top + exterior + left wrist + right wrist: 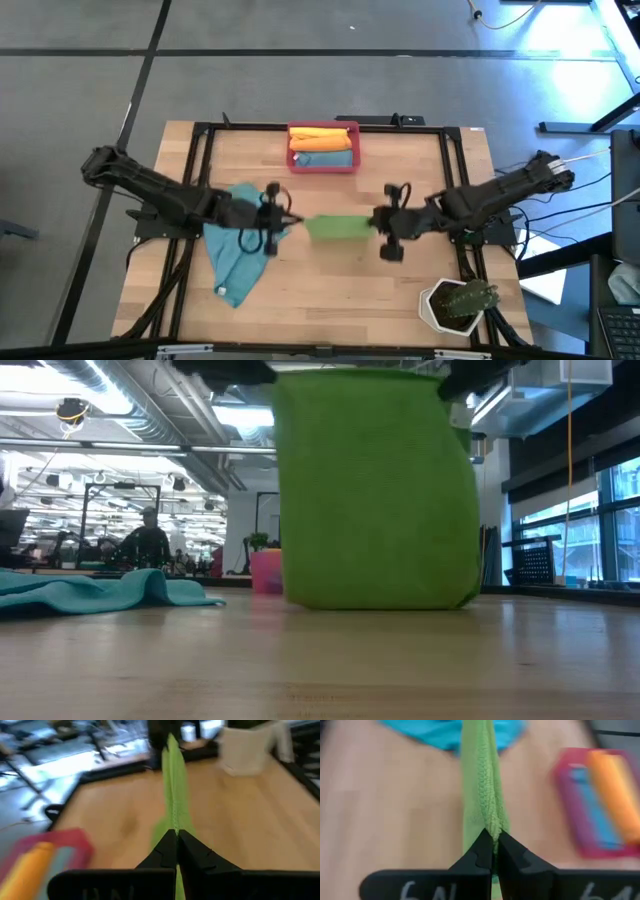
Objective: Roll microfiber towels into tight, uniform cylinder then place into a basket
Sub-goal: Fold the green microfiber towel
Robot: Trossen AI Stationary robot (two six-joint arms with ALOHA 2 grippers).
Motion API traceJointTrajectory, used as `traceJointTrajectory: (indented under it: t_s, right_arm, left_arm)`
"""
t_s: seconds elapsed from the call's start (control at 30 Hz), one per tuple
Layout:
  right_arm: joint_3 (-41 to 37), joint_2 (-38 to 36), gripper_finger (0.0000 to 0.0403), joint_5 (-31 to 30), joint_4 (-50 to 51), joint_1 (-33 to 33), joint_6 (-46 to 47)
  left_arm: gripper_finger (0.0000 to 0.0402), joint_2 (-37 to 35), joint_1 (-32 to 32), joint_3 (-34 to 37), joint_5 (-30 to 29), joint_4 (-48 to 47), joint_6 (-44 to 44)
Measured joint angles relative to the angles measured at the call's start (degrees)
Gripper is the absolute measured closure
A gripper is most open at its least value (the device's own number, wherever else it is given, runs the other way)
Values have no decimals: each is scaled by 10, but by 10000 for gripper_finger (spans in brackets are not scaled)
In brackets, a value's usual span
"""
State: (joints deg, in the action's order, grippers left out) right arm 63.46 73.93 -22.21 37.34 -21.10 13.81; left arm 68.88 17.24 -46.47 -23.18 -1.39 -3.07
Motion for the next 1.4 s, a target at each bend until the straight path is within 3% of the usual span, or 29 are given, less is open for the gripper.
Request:
traceJointTrajectory:
  t_s: [0.17,0.4,0.7,1.03,1.23,1.4]
  right_arm:
    - [-72,5,393,108,-141,-53,48]
    - [-172,53,393,216,-305,-110,129]
    - [-198,98,393,177,-289,-105,188]
    - [-196,67,393,63,-287,-38,181]
    - [-196,46,393,-25,-266,-33,160]
    - [-196,56,393,-16,-176,-23,223]
  left_arm:
    - [401,34,75,12,24,4,45]
    - [401,140,111,15,170,21,55]
    - [401,211,60,14,175,82,49]
    - [402,211,44,14,197,118,41]
    - [401,211,44,14,197,118,40]
    - [401,211,37,14,197,117,40]
